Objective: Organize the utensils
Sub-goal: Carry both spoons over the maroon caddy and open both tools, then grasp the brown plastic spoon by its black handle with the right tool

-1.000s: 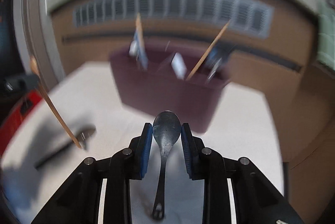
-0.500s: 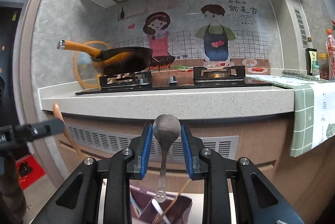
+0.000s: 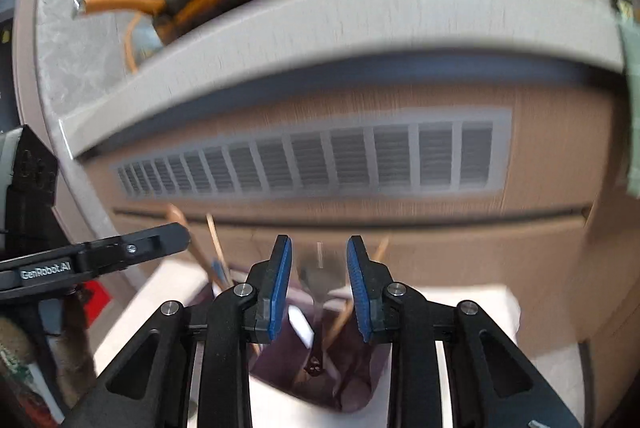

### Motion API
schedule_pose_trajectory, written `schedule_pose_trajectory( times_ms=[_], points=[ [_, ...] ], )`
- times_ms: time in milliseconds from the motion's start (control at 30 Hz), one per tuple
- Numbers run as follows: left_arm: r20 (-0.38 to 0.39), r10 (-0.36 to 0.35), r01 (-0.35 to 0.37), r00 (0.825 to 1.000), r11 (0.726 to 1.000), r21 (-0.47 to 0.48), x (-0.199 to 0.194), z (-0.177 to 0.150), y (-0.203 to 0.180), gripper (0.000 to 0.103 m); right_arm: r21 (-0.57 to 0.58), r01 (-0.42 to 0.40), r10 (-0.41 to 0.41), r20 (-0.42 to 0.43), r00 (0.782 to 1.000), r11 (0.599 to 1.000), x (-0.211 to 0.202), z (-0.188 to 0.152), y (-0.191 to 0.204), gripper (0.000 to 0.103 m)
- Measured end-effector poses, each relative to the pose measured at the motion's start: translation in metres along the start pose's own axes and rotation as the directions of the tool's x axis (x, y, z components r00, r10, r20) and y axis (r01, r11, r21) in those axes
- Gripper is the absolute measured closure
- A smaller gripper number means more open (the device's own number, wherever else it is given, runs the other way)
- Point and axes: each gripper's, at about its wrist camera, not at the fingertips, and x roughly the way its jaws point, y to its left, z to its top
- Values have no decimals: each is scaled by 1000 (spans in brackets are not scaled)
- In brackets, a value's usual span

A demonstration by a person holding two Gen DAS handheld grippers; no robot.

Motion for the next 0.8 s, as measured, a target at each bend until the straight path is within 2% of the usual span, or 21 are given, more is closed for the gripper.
schedule_pose_trajectory(
  times_ms=[133, 233, 333, 400, 533, 633, 667, 700, 767, 800],
  points=[
    [25, 12, -11, 1000, 1000, -27, -17, -18, 9, 59, -42, 65, -65, -13, 998, 997, -13, -16, -2, 77],
    [27, 89, -90, 996, 996, 18, -38, -43, 9, 58, -77, 65, -68, -26, 997, 995, -39, -28, 0, 76],
    [-25, 179, -178, 984, 983, 44, -51, -80, 12, 58, -100, 60, -71, -113, 991, 993, -66, -53, 0, 76],
    [-70, 200, -197, 977, 979, 45, -59, -108, 15, 58, -98, 34, -53, -200, 978, 995, -85, -82, -2, 76],
    [-114, 212, -211, 971, 977, 20, -84, -161, 21, 58, -107, -34, -6, -352, 936, 994, -130, -148, 0, 76],
    [-132, 246, -246, 960, 969, 16, -102, -189, 23, 58, -35, -67, 46, -414, 909, 997, -158, -184, -4, 75],
    [-130, 255, -256, 958, 967, 11, -108, -197, 23, 58, 32, -97, 101, -444, 890, 995, -166, -198, -7, 75],
    [-127, 261, -262, 957, 965, 5, -113, -201, 25, 58, 105, -132, 167, -482, 860, 986, -171, -213, -10, 75],
    [-121, 275, -278, 954, 961, -5, -119, -207, 27, 58, 184, -148, 225, -524, 821, 972, -179, -238, -12, 75],
    [-117, 286, -288, 951, 958, -5, -121, -208, 27, 58, 197, -146, 232, -540, 809, 969, -181, -246, -12, 75]
  ],
)
